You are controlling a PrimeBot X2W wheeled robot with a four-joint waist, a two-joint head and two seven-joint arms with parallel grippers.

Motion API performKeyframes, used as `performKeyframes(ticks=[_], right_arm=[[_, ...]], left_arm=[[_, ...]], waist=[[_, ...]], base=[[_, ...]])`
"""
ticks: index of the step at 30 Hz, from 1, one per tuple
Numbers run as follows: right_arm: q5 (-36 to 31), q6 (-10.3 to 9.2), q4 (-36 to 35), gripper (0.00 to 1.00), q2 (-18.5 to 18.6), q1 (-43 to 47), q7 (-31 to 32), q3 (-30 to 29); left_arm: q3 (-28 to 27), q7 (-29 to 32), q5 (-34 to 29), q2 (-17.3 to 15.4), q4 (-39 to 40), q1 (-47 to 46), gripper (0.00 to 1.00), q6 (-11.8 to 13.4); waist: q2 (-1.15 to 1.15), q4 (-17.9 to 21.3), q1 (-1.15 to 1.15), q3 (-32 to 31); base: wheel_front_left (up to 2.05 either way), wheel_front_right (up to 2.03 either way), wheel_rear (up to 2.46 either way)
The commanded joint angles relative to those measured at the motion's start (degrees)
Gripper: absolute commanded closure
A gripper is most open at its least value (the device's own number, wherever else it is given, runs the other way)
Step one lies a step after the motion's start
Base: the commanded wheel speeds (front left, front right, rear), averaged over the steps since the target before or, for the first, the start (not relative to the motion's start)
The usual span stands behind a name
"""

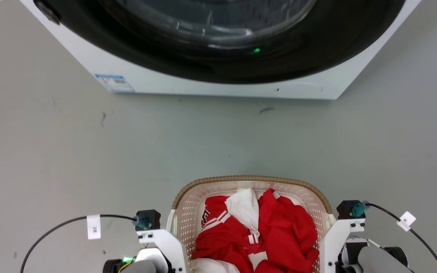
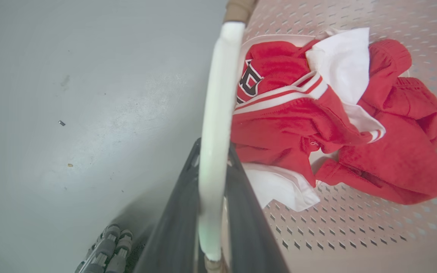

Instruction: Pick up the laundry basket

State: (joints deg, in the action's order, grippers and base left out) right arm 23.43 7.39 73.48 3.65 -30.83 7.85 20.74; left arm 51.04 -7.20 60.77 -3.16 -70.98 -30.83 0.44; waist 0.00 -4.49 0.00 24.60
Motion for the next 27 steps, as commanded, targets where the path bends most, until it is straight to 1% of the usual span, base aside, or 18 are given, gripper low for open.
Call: performKeyframes(ticks=[1,7,13,18,21,27], right_arm=[[1.1,0.18,-0.5,1.00,-1.1,0.7,1.0,0.7],[4.8,0.20,-1.5,1.00,-1.2,0.6,4.7,2.0],[8.7,0.24,-3.1,1.00,-1.2,-0.7,10.3,3.8],[12.1,0.44,-4.6,1.00,-1.0,-2.2,16.1,5.4],[13.9,0.44,-5.5,1.00,-0.7,-3.4,19.3,6.3],[16.7,0.45,-6.6,1.00,-0.1,-4.8,24.3,8.5]], left_arm=[[0.3,0.9,0.2,0.5,-0.2,-1.9,1.00,-0.8],[1.3,6.5,-0.1,-0.2,-1.6,-4.4,1.00,-2.4],[2.3,13.7,-0.3,-1.2,-2.2,-7.3,1.00,-3.4],[3.2,19.3,-0.6,-1.8,-2.3,-10.3,1.00,-3.8],[3.3,21.7,-0.7,-1.9,-2.4,-12.3,1.00,-4.1],[3.6,26.8,0.1,-1.2,-2.5,-13.6,1.00,-4.4]], waist=[[0.00,1.3,0.00,-4.5],[0.00,2.8,0.00,-8.4],[0.00,3.7,0.00,-11.6],[0.00,4.2,0.00,-13.9],[0.00,4.5,0.00,-15.4],[0.00,4.7,0.00,-18.4]], base=[[0.00,0.00,0.00],[0.00,0.00,0.00],[0.00,0.00,0.00],[0.00,0.00,0.00],[0.00,0.00,0.00],[0.00,0.00,0.00]])
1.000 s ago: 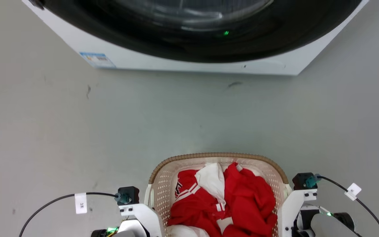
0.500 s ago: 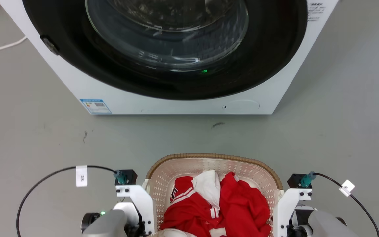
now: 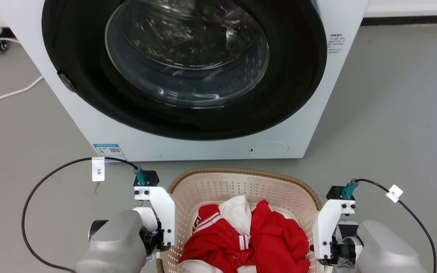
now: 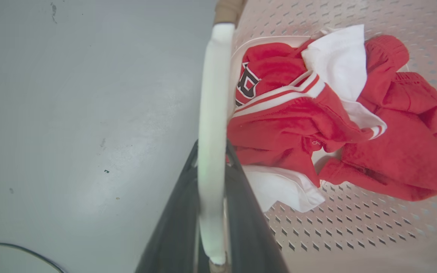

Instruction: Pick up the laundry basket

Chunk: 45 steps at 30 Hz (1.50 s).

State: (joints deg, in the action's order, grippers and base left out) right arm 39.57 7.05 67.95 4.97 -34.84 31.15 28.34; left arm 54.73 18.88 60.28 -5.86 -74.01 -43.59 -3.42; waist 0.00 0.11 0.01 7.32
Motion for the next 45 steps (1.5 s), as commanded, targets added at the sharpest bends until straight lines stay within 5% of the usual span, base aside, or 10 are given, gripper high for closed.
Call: performKeyframes(ticks=[1,16,45], right_arm=[[0.8,0.80,-1.4,1.00,-1.2,-1.1,1.3,1.3],[6.2,0.81,-0.8,1.00,-0.1,0.8,8.6,5.5],[10.5,0.81,0.7,1.00,-0.1,2.1,6.1,10.1]], left_arm=[[-0.2,1.7,0.8,1.6,0.6,-0.7,1.00,-0.6],[0.1,10.3,2.6,2.4,0.5,1.7,1.00,0.3],[0.9,12.4,3.3,3.3,0.5,2.2,1.00,0.6]], waist=[[0.00,0.1,-0.01,-1.8],[0.00,-1.4,-0.01,-8.6],[0.00,-2.7,-0.01,-10.5]], base=[[0.00,0.00,0.00],[0.00,0.00,0.00],[0.00,0.00,0.00]])
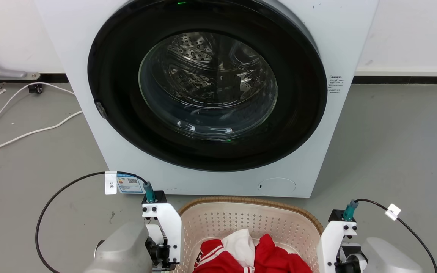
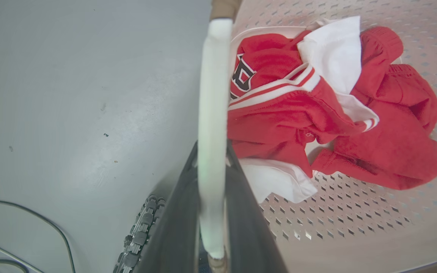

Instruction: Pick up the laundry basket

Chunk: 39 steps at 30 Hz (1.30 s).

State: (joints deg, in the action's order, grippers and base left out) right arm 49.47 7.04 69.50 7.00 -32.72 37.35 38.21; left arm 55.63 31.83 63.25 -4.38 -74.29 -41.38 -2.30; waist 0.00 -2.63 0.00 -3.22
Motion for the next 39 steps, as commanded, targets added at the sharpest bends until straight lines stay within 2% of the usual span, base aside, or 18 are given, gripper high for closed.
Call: performKeyframes(ticks=[1,39], right_arm=[[0.7,0.82,-0.9,1.00,-2.1,-0.1,-0.2,0.4],[5.1,0.82,0.1,1.00,-2.3,-1.1,-1.6,4.6]], left_arm=[[0.1,-1.0,0.2,1.8,0.8,-0.1,1.00,-0.5],[0.5,-5.0,0.2,1.7,0.8,-0.2,1.00,-0.3]], waist=[[0.00,0.0,0.00,0.1],[0.00,0.6,0.00,0.7]], base=[[0.00,0.00,0.00],[0.00,0.00,0.00]])
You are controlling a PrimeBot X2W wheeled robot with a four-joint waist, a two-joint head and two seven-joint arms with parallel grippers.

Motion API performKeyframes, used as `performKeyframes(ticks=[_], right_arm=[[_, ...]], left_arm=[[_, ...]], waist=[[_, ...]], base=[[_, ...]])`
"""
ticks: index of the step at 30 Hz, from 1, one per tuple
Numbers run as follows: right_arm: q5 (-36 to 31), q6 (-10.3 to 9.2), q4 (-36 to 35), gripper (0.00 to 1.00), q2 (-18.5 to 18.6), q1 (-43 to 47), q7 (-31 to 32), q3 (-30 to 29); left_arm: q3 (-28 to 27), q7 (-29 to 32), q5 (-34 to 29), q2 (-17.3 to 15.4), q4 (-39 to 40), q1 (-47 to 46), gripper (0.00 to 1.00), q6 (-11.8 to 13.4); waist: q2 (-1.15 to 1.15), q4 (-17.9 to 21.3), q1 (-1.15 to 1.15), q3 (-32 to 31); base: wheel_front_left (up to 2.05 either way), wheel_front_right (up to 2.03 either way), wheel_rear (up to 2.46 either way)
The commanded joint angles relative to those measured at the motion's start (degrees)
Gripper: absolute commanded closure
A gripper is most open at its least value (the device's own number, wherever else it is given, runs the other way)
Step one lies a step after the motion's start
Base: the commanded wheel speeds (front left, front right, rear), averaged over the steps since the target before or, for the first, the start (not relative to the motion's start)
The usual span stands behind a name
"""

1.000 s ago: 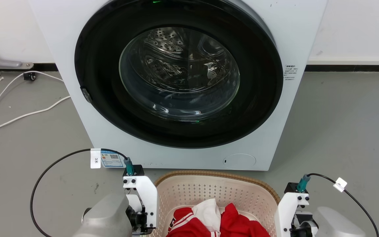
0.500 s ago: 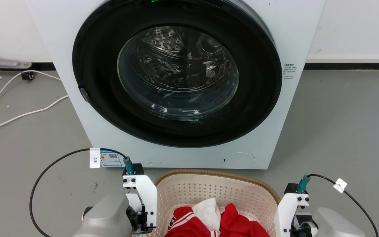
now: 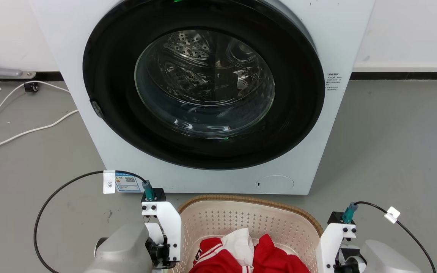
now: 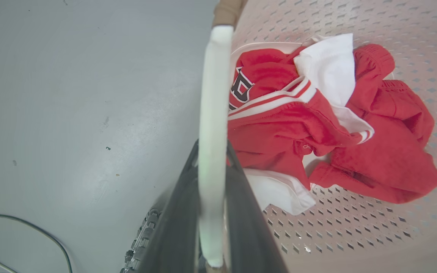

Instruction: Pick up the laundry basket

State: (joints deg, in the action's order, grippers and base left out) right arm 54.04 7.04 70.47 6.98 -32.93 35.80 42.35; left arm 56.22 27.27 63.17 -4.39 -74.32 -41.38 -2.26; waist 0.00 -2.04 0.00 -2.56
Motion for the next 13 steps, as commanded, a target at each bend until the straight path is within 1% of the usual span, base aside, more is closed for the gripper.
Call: performKeyframes(ticks=[1,13], right_arm=[[0.7,0.82,-0.8,1.00,-2.3,-0.9,-0.1,0.5],[1.8,0.83,-0.6,1.00,-2.4,-1.2,-0.3,1.4]], left_arm=[[-0.1,-0.5,0.3,1.7,0.9,-0.2,1.00,-0.3],[0.1,-1.4,0.3,1.5,0.9,-0.5,1.00,-0.4]], waist=[[0.00,0.0,0.00,0.0],[0.00,0.1,0.00,0.1]], base=[[0.00,0.00,0.00],[0.00,0.00,0.00]])
